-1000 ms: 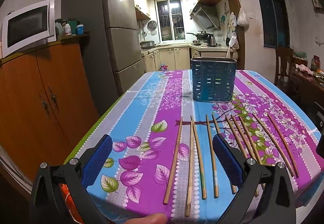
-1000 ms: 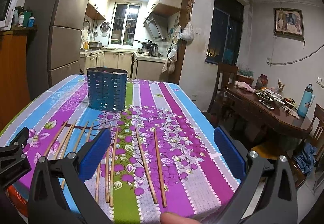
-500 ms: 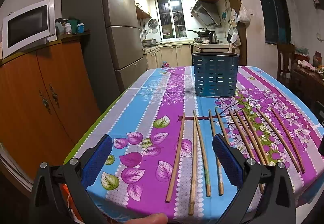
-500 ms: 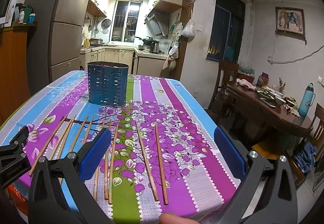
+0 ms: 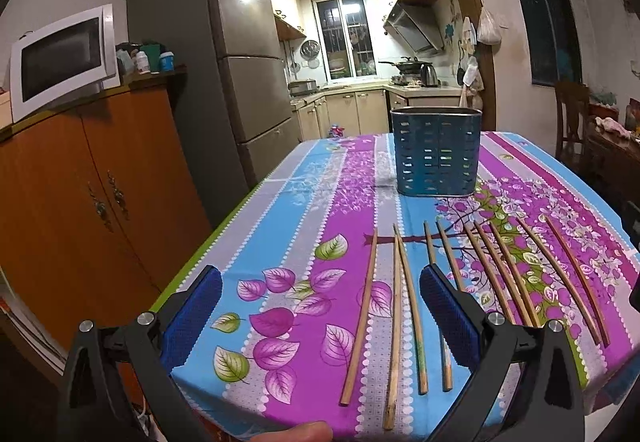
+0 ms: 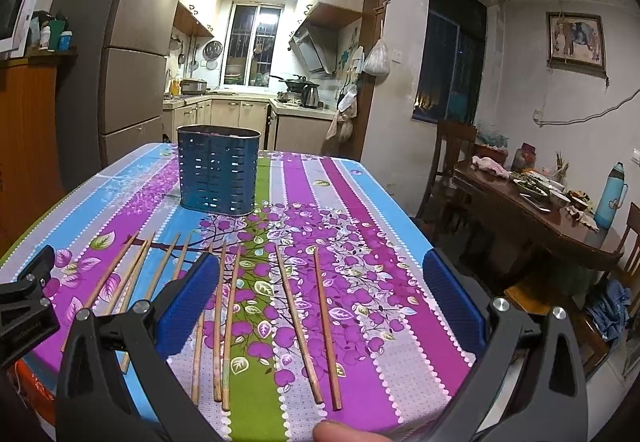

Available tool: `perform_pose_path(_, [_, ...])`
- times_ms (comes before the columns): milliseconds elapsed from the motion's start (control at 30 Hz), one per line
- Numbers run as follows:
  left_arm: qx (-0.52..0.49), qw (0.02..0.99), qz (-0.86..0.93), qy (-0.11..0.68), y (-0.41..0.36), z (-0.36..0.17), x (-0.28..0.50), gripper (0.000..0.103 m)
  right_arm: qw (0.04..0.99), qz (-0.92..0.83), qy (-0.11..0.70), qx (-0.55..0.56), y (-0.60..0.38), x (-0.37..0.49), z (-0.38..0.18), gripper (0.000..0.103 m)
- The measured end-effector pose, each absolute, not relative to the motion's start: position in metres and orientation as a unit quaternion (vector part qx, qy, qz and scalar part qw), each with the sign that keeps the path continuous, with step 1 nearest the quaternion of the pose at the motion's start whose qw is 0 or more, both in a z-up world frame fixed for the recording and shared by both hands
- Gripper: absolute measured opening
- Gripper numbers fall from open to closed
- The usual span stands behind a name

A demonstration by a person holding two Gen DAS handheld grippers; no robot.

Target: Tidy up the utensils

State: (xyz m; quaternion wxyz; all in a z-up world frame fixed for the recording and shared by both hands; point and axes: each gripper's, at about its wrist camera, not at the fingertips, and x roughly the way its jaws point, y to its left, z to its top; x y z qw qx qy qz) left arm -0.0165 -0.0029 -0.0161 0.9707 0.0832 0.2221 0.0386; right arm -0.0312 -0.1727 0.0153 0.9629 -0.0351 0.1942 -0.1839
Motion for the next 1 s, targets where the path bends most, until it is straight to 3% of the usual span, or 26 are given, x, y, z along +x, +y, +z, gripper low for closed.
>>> perform_pose_path(700, [0.053,0.99,0.036,0.125,0.009,0.028,-0.094,0.099,0.974,-0.197,0.112,-0.025,-0.168,-0.104,0.053,0.098])
perform_pose_path(1000, [0.065,0.979,0.047,0.185,0.016,0.016,-0.081,0.099,0.97,-0.212,0.113,-0.039,-0.169,-0.113,0.048,0.098])
